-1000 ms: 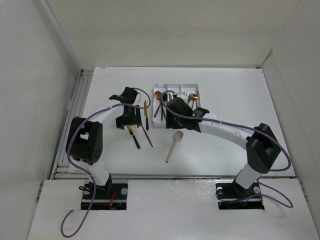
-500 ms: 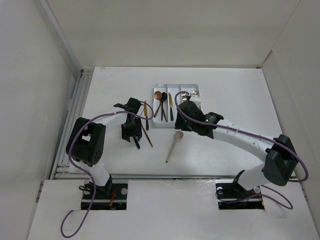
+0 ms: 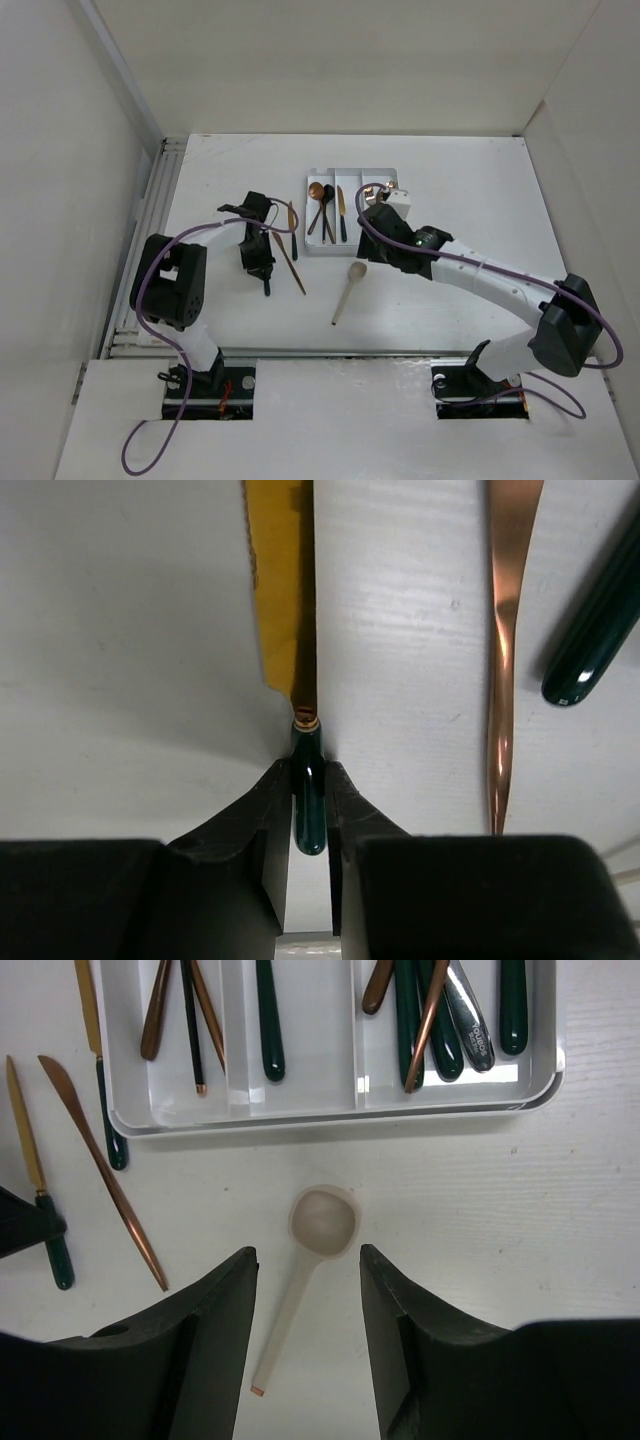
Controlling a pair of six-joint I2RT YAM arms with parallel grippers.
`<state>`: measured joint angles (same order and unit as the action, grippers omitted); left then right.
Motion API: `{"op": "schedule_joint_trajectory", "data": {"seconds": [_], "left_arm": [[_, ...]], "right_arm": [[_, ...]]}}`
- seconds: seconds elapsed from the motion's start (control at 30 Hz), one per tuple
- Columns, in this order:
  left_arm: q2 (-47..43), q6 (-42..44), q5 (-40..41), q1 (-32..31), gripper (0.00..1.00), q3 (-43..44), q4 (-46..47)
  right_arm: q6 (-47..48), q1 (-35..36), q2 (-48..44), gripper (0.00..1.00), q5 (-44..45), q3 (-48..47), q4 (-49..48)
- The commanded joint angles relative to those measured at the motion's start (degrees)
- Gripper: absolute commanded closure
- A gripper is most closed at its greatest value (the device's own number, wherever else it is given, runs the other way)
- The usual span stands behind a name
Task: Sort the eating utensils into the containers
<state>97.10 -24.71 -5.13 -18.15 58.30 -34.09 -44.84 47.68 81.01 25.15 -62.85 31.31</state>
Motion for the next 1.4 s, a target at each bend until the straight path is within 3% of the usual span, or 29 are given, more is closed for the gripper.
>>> {"op": "schedule_joint_trajectory", "data": {"seconds": [0.0, 0.17, 0.37, 0.5, 0.63, 0.87, 1.03, 1.13, 1.23, 1.37], "left_arm": [[1.43, 1.24, 4.68, 0.49, 1.0, 4.34, -0.62], [0.9, 2.82, 10.3, 0.49, 1.0, 20.31, -2.3], [1.86, 2.82, 5.93, -1.88, 1.0, 34.84, 3.75], [11.06, 1.6, -2.68, -6.36, 1.0, 45.63, 5.08], [19.07, 0.28, -2.88, -11.63, 1.0, 51.54, 5.95], [24.71, -1.48, -2.26, -14.98, 1.0, 52.88, 12.2], [28.4, -1.48, -2.87, -15.6, 1.0, 54.2, 11.59], [28.41, -2.62, -3.57, -15.6, 0.81, 51.3, 10.54], [28.41, -3.15, -3.58, -15.6, 0.74, 49.63, 10.0], [27.79, -3.15, -3.58, -16.12, 0.74, 48.4, 9.48]], "right_arm": [[0.02, -0.04, -0.94, 0.49, 2.54, -1.92, 0.59], [3.26, -0.04, 0.37, 0.49, 4.91, -5.52, -0.63], [4.41, -3.38, 1.69, 0.49, 4.91, -6.5, -1.95], [1.87, -7.77, 0.21, 0.5, 4.3, -5.0, -3.27], [1.86, -11.37, -1.91, 0.5, 3.77, -3.86, -3.27], [2.39, -13.67, -3.92, 0.5, 3.24, -0.35, -1.25], [2.39, -13.67, -6.04, 0.5, 3.24, 2.03, -0.2], [2.39, -13.67, -6.04, 0.48, 2.46, 2.03, 0.41], [2.39, -11.39, -4.72, 0.41, 2.45, 1.42, 1.21], [-0.77, -9.37, -3.32, 0.41, 1.92, 1.41, 2.53]]}}
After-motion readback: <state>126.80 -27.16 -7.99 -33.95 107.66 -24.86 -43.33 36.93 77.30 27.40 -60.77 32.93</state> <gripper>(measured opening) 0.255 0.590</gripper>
